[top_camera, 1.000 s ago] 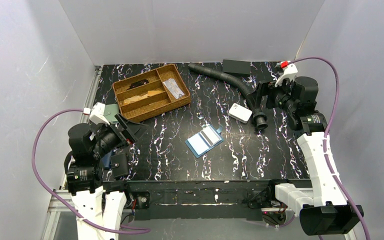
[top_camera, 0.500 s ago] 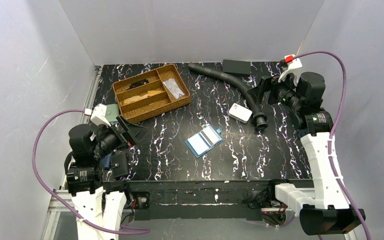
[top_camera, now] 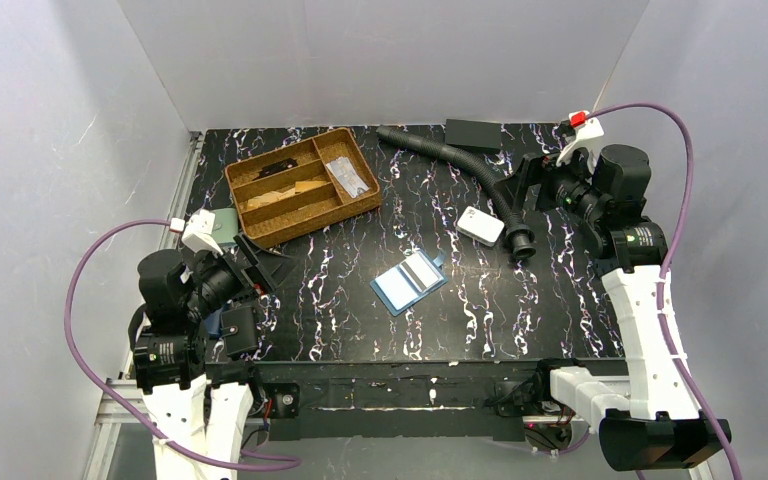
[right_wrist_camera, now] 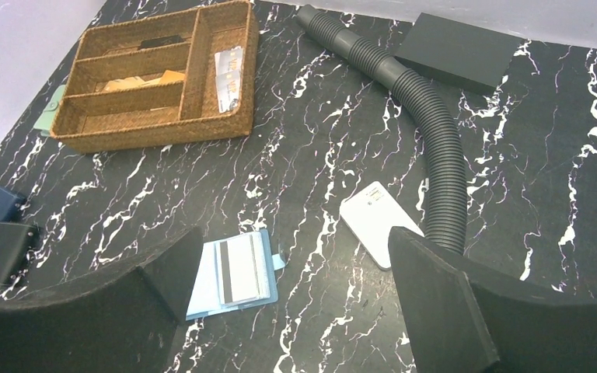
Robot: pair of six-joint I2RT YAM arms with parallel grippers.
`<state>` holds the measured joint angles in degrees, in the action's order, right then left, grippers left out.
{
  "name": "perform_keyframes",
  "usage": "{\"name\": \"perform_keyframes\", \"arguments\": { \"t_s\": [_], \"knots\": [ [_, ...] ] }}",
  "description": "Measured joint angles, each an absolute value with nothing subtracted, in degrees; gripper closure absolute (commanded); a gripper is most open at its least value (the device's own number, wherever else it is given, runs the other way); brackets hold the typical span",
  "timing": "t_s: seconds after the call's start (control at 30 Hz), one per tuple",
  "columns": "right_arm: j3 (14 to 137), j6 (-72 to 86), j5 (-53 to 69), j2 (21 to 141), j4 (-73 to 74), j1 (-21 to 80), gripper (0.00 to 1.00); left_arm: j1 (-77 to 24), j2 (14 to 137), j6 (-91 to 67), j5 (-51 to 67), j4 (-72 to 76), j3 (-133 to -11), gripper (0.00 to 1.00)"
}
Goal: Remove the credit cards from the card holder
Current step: Reset both arms
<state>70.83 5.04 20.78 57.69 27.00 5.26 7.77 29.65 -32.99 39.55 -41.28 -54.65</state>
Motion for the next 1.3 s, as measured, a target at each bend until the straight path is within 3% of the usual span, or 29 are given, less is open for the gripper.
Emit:
{"name": "perform_keyframes", "arguments": {
  "t_s": [1.3],
  "knots": [
    [70.8, 7.4, 23.1, 57.1, 26.9, 4.5, 0.02, 7.8, 28.7, -31.5, 39.6, -42.5, -54.7, 0.02]
  ]
}}
